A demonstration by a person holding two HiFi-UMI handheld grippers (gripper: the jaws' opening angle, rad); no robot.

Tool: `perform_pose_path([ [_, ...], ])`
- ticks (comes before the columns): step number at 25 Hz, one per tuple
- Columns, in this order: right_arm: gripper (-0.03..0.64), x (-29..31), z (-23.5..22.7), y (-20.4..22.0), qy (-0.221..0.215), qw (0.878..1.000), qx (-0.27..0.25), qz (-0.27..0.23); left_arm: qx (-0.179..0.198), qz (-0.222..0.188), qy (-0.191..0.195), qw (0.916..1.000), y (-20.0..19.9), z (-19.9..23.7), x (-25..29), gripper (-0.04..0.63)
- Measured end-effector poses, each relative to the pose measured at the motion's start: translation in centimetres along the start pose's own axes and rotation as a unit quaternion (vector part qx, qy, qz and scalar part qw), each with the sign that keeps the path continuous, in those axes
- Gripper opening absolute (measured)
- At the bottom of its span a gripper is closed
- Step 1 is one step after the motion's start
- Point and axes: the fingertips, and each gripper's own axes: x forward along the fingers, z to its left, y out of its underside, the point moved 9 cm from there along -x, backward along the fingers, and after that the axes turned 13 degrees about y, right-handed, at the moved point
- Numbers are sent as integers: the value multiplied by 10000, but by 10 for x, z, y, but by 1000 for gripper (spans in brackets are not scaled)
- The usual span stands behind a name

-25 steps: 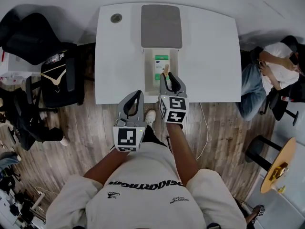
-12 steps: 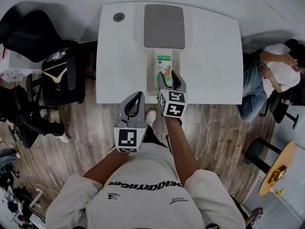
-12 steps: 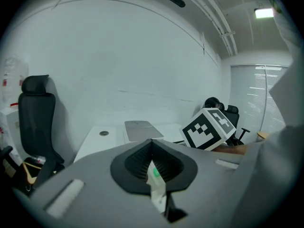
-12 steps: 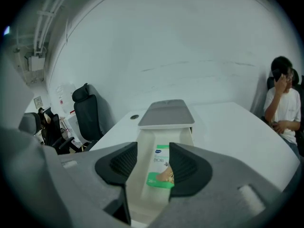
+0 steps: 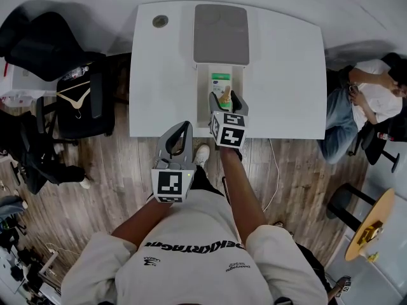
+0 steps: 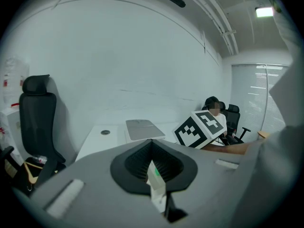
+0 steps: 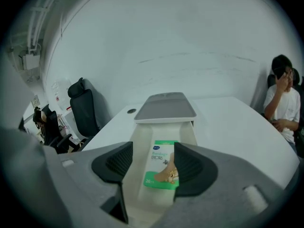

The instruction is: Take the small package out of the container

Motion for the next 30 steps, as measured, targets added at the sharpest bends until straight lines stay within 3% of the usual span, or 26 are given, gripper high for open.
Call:
perform_pose_path([
  [18,342,38,0,13,216,9975,-127,662,-43,102,-76,9999,6,7,0,3],
  [30,345,55,-1,18,372,9955,-88,868,-97,92,-192,9997,7,11,1,3],
])
